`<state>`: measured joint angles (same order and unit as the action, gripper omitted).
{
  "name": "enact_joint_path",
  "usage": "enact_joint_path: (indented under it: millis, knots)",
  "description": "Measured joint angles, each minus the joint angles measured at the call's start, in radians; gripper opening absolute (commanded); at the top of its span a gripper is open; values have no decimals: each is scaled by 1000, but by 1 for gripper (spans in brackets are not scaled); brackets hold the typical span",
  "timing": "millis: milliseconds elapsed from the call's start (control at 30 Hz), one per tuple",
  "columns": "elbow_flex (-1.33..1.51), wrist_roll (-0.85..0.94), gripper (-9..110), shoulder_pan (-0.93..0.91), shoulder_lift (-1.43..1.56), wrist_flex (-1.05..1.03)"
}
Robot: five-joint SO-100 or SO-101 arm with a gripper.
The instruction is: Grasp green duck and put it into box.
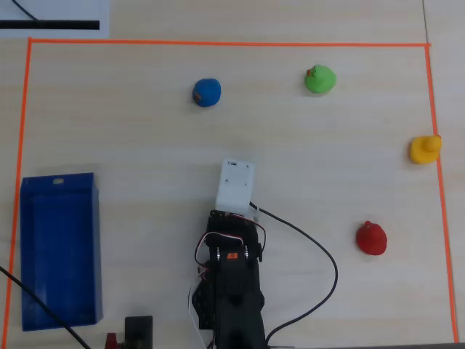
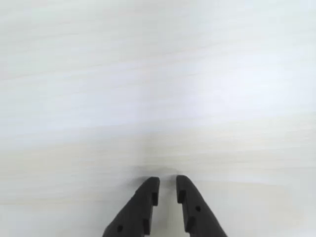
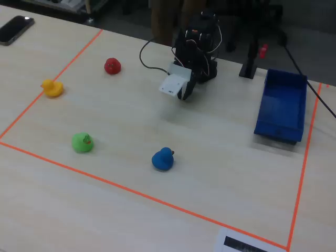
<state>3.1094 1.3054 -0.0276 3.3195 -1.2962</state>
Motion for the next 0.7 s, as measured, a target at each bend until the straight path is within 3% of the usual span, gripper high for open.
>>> enact_joint_path:
  millis: [700]
  knots:
    - [0,-34,0,0,0,2]
